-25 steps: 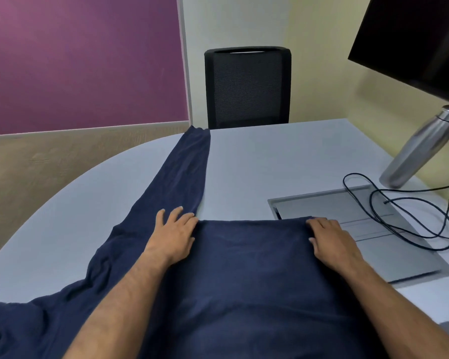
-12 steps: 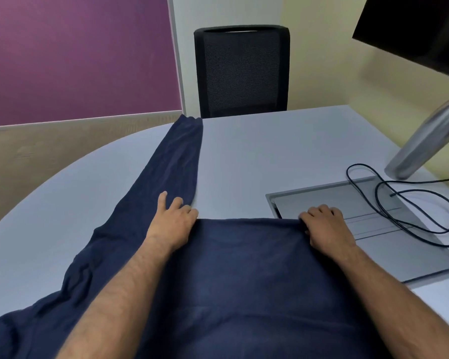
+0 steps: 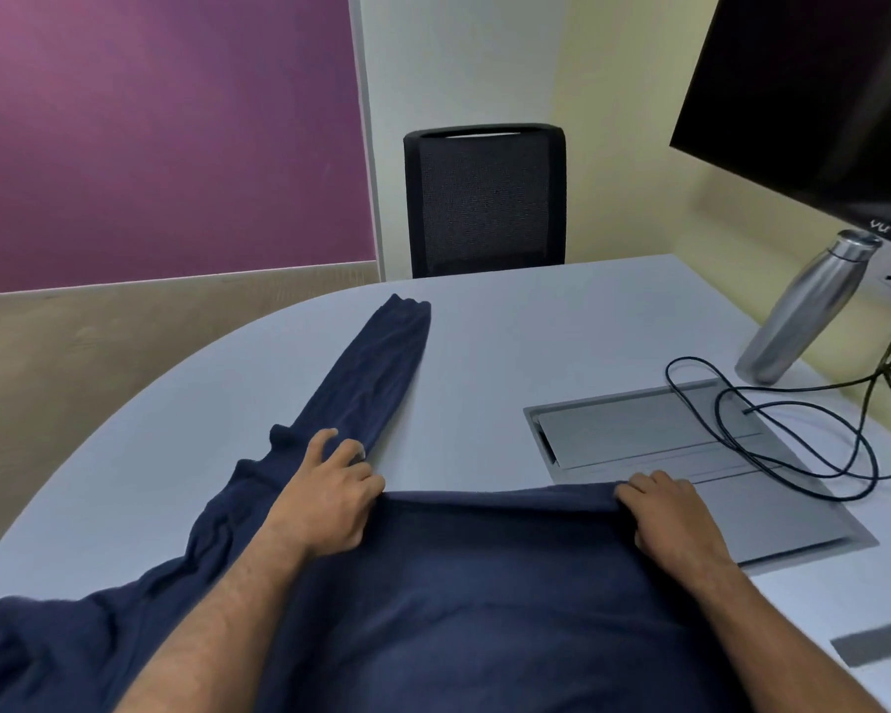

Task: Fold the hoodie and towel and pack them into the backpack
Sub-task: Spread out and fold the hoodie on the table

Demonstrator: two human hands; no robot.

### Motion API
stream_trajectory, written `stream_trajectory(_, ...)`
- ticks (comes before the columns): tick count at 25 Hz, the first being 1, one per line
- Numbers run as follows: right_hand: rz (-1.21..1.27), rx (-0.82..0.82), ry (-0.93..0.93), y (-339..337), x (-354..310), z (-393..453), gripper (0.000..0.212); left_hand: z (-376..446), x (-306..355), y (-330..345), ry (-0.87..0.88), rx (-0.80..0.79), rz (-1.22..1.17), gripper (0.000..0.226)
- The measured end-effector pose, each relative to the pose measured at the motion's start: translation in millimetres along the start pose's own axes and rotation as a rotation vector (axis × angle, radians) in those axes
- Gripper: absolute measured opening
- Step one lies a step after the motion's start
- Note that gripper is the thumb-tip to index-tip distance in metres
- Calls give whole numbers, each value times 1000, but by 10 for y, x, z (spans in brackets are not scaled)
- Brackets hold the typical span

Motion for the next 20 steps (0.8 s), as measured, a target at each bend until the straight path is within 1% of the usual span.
stream_trajectory(4,63,36,8,-46,-17,-363,48,-379,281,-201,125,11,-18,10)
stream_trajectory(7,90,55,0,-11,-6,-634,46,-606,540,-252,203,-21,-9,15)
stream_trajectory(9,109,71,-23,12,-15,-802,42,-725,680,-243,225,-52,1,17)
stream_trajectory(12,115,100,-83,5,-52,-1005,37,-834,801,-192,218,-113,27,19)
stream_trajectory(15,103,92,-165,55,-108,-1157,32,-914,901,-100,188,-196,46,19)
stream_trajectory(20,94,58,-221,131,-156,-1220,22,-943,995,28,151,-222,14,17)
Point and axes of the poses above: each hand's wrist, its own z-axis towards the middle knuckle, its own y-axis out of the palm, x = y × z, the point moved 5 cm from there along z, towards the middle knuckle, and after that the axes turned 3 degrees about -x, right-handed, at the moved point
